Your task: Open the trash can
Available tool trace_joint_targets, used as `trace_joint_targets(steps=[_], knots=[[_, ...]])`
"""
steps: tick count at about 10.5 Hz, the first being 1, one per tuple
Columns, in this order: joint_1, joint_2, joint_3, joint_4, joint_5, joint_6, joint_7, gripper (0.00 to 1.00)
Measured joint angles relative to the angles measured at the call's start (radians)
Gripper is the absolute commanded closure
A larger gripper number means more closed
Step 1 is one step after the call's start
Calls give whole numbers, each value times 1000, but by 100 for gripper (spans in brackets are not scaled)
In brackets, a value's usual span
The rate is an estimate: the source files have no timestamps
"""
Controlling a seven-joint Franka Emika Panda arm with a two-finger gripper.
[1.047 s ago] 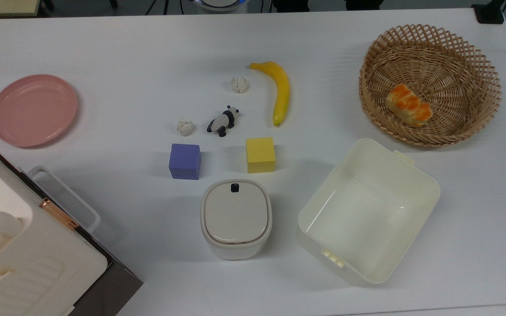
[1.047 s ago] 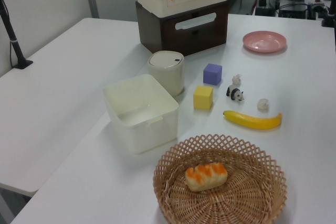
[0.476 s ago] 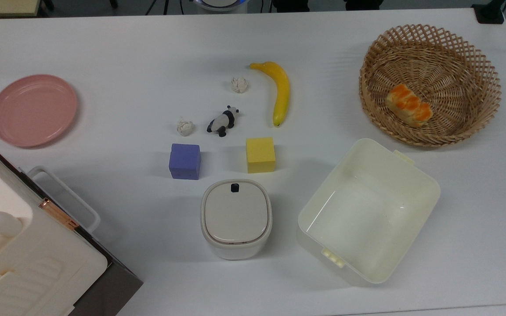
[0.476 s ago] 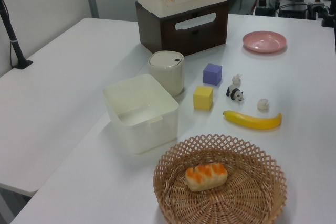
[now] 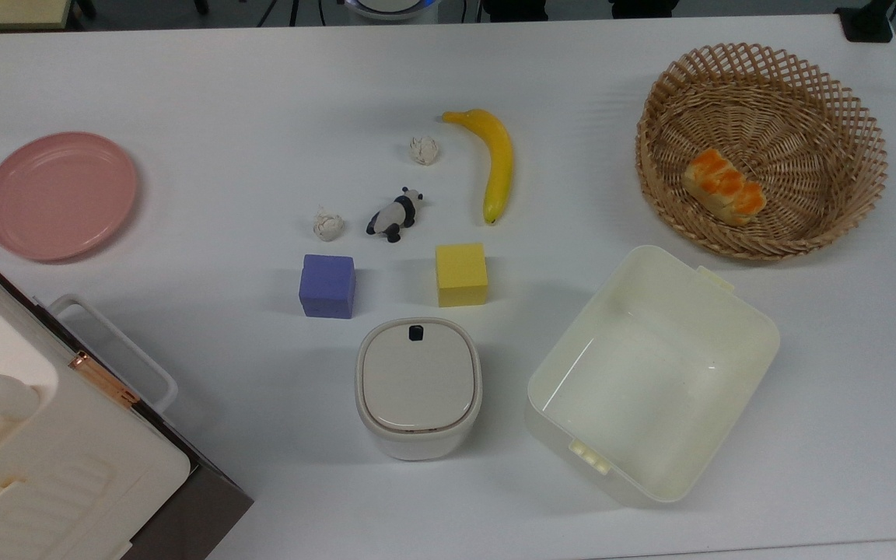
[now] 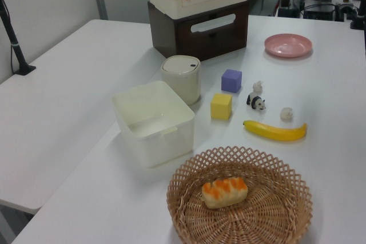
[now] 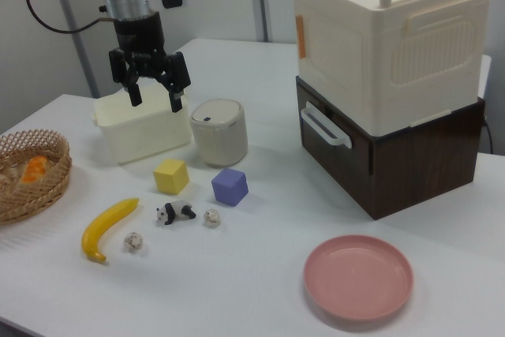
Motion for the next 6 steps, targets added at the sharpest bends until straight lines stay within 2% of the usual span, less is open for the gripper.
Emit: trace_joint_targets(steps=[6], knots=[[6, 5, 12, -1, 0, 1, -1, 0]])
